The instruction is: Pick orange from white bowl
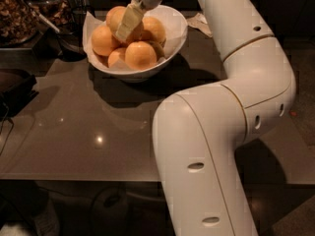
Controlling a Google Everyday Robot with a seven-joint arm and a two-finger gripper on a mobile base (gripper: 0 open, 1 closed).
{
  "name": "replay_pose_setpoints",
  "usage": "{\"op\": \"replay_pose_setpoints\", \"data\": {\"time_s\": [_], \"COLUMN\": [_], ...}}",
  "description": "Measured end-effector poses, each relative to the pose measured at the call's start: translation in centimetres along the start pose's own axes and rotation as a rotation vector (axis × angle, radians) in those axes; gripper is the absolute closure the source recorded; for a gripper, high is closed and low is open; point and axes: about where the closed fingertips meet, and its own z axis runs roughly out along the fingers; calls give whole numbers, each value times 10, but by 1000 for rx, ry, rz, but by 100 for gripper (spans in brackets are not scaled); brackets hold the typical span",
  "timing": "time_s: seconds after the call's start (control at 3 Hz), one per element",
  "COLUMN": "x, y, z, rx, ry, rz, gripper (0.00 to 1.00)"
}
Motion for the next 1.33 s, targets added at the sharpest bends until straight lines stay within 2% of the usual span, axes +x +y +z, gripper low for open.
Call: {"op": "replay_pose_setpoints", "data": {"time_s": [0.33,0.67,1.0,1.33], "x": [-2,-6,-5,7], "y": [13,13,20,54], "z": [-23,-15,-16,-37], "rx": [-42,-45,-54,-46], "ry": [-113,-110,-92,-58], "rz": [-26,-30,17,130], "gripper": [100,100,100,100]}}
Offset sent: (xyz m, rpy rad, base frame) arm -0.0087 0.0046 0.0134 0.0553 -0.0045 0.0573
